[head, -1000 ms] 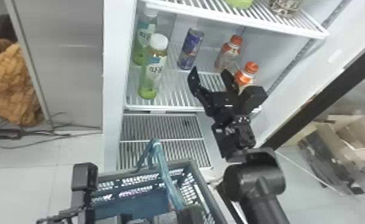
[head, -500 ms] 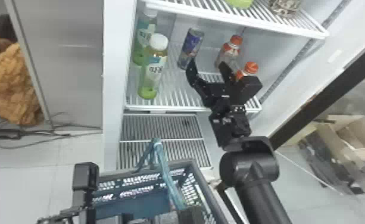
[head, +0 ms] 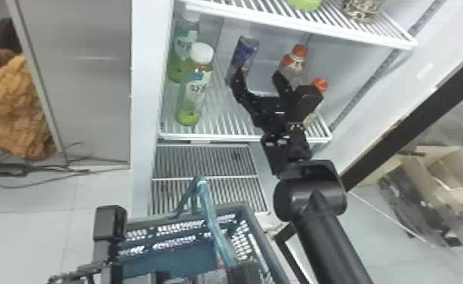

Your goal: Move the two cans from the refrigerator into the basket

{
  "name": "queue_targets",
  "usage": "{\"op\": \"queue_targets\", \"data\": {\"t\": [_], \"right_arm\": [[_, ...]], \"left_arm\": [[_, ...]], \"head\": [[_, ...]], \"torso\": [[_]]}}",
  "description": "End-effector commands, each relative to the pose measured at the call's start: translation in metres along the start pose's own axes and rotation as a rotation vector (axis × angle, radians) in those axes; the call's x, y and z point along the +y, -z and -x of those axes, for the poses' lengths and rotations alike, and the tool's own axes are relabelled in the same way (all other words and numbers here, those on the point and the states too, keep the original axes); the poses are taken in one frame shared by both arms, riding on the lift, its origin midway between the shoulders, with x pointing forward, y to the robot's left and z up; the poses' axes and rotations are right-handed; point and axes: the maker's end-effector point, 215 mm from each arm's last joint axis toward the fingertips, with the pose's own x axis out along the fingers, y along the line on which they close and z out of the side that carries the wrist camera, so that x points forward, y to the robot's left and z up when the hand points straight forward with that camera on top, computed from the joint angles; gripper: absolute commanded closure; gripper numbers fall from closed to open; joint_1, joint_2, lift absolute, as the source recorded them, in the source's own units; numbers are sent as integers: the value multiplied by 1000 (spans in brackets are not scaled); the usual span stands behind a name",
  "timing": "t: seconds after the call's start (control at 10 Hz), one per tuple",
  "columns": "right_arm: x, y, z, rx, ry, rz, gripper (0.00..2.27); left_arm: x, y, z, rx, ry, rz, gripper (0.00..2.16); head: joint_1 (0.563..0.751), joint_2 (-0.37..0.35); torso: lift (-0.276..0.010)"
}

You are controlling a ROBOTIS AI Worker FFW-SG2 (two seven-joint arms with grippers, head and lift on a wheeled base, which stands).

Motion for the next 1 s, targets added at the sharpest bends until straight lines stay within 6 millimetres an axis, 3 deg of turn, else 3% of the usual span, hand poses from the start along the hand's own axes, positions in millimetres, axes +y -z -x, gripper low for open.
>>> {"op": "queue_targets", "data": {"t": [0.0,0.9], "right_arm": [[0,4,-4,10,0,4,84],[18,5,-52,33,-32,43,98]], "left_arm": [[0,0,0,0,0,0,1182],[0,3,-4,7,0,6,1181]], "head": [[695,-350],[695,-350]], "torso": [[-276],[-276]]}}
